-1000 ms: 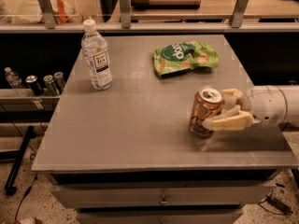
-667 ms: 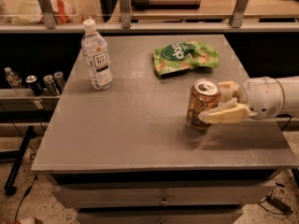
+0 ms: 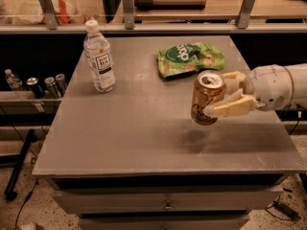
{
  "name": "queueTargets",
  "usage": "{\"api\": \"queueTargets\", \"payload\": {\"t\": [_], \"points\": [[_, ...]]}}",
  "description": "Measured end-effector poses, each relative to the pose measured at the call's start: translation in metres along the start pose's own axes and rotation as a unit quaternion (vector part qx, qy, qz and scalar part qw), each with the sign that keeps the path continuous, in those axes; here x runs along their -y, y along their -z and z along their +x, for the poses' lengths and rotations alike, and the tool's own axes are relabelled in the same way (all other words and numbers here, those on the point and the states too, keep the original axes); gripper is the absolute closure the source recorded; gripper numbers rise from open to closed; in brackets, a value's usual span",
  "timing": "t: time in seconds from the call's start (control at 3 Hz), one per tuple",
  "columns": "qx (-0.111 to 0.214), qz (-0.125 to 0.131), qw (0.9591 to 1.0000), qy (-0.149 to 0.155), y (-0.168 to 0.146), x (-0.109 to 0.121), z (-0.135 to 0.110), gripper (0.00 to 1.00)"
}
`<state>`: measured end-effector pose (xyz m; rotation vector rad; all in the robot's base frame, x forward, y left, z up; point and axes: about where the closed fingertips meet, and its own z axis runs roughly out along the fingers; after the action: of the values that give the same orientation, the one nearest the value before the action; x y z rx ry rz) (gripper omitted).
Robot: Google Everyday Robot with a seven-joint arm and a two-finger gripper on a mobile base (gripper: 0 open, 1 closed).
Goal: Move orange can near blue plastic bottle
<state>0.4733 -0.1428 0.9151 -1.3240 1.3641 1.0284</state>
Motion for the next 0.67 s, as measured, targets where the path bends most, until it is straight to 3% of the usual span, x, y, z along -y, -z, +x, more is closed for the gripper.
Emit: {"api": "queueTargets", "payload": {"t": [0.67], "points": [[-0.007,0.012,0.9997,0.020,-0.056,0.029,-0.032,1.00]]}}
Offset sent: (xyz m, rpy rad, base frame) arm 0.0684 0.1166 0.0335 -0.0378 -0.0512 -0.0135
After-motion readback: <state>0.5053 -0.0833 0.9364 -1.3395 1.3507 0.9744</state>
